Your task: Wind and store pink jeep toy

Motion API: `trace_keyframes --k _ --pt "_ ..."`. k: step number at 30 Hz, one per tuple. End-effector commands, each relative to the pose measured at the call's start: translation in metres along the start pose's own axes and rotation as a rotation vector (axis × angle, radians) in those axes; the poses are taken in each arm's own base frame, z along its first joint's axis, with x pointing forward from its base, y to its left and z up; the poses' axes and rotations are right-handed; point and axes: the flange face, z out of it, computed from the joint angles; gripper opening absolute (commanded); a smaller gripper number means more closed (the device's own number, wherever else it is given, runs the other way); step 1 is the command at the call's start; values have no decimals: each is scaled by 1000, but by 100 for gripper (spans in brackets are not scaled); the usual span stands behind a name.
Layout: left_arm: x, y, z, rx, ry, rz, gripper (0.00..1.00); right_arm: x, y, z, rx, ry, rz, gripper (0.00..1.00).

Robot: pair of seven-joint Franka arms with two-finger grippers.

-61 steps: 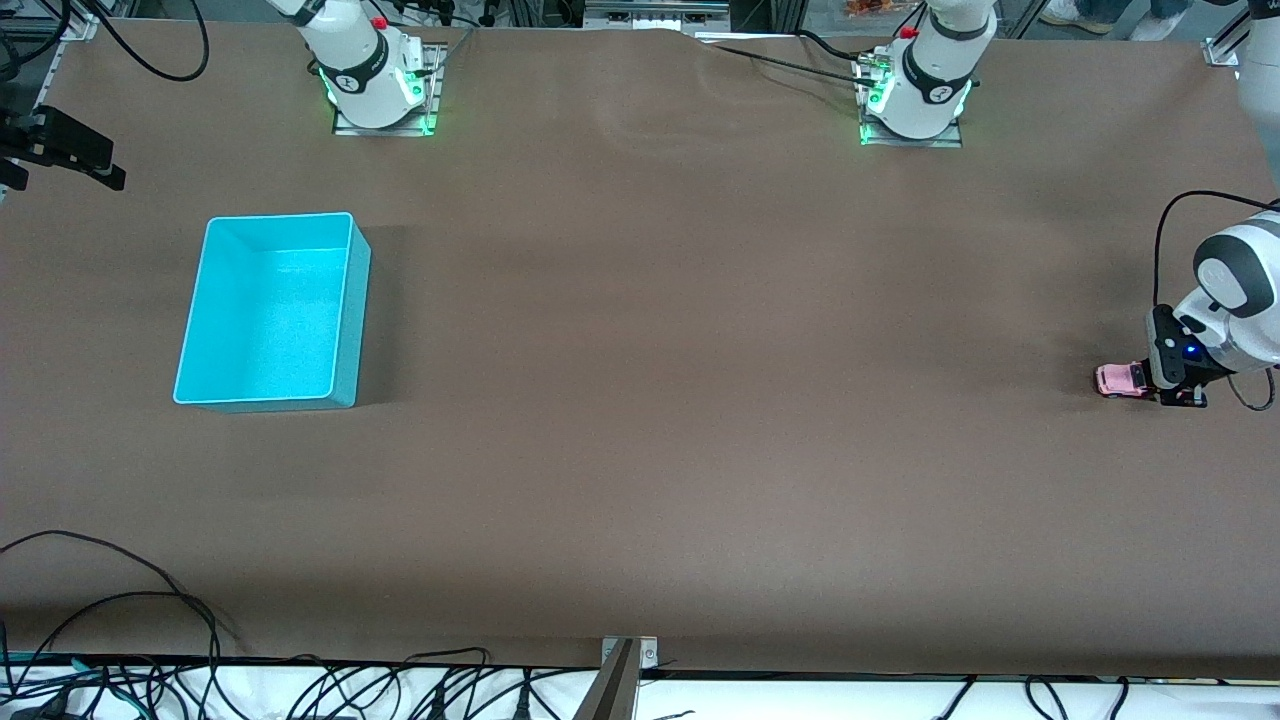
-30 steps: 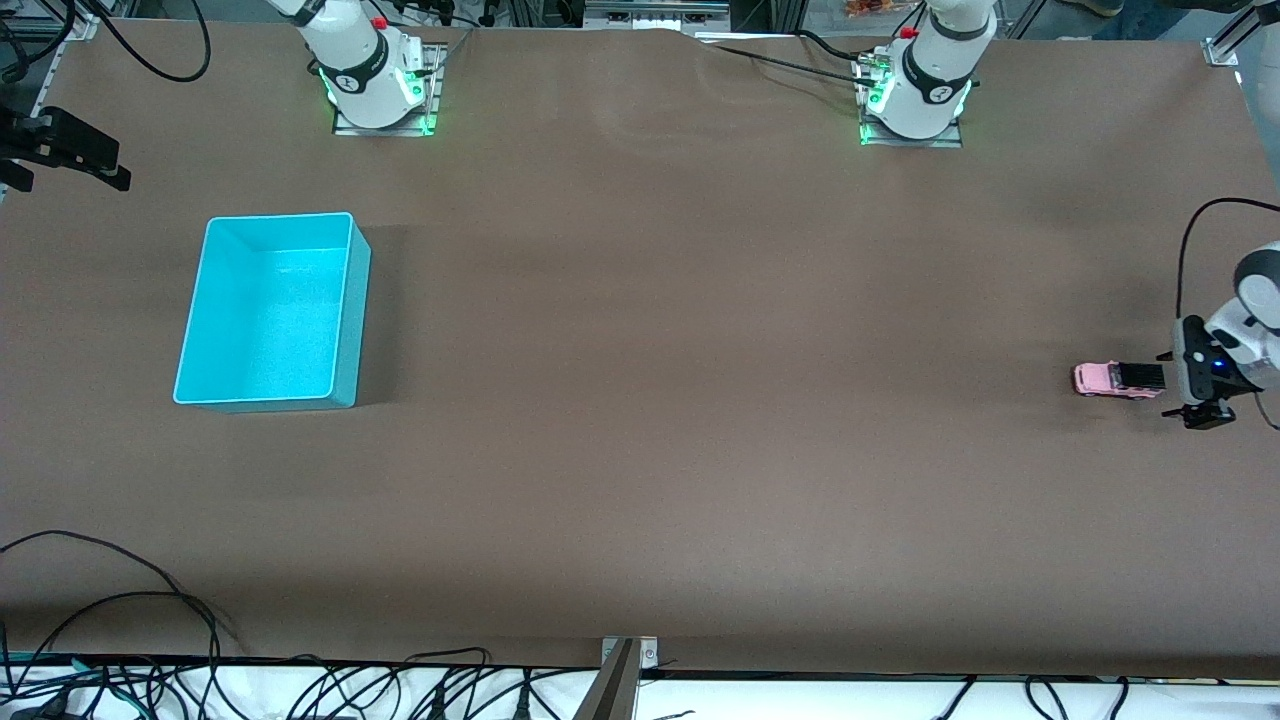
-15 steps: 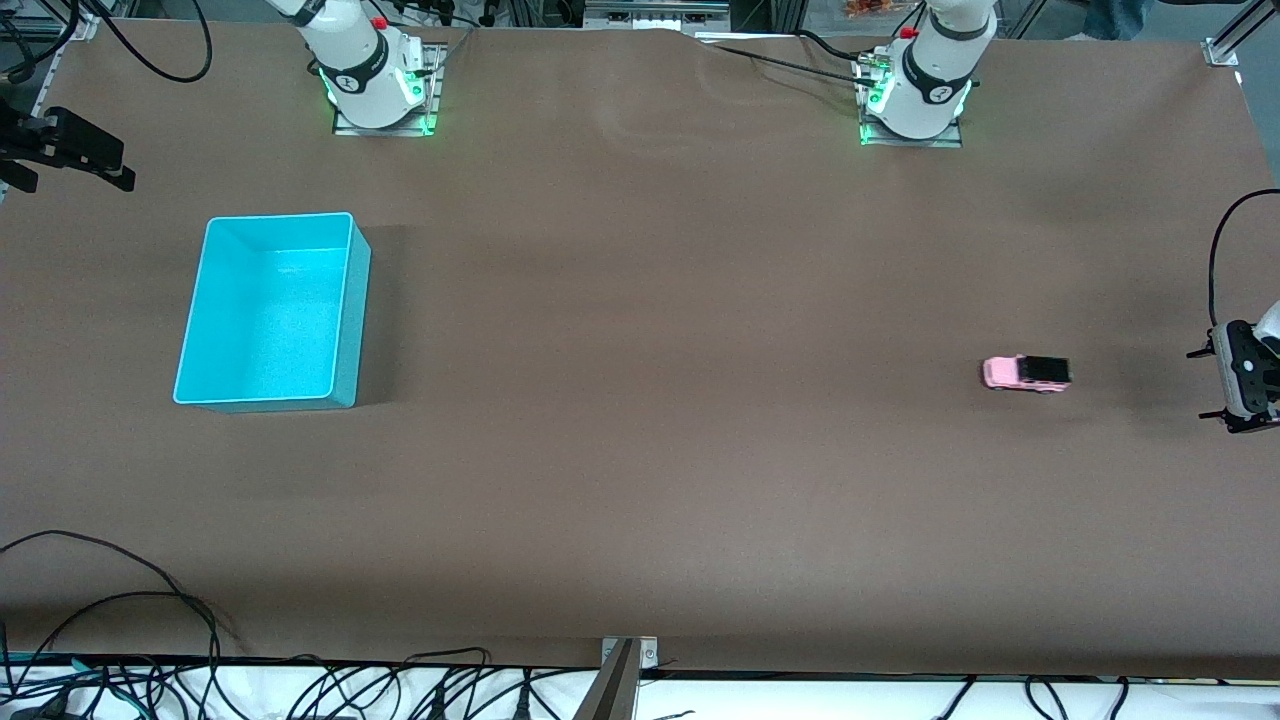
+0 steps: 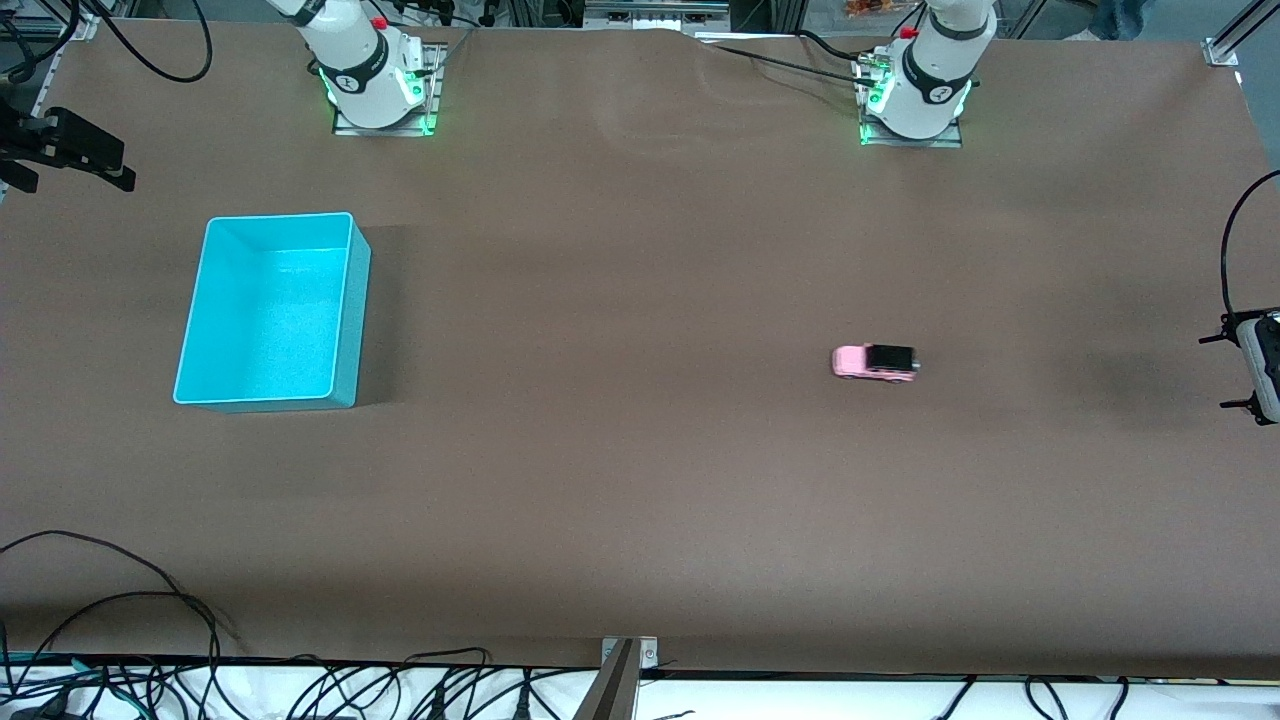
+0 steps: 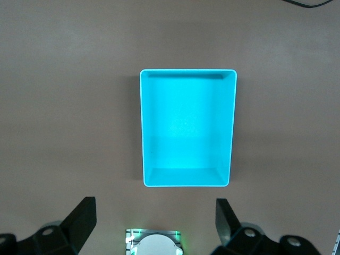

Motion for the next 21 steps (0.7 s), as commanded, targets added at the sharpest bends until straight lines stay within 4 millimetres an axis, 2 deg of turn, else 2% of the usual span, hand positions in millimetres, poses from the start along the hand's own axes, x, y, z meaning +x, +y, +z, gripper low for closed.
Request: trace_keyframes --k 1,9,12,21 --pt "15 8 -27 1 -1 -44 100 0 -2 -3 -16 1 -15 100" --pt "51 22 -59 -5 -2 -118 100 0 -4 -4 -17 2 -18 100" --pt "70 26 -71 -1 -6 -142 100 0 -3 -4 -17 2 -17 100" --pt "107 40 -90 -22 -18 -235 100 0 -3 -3 -16 1 -17 100"
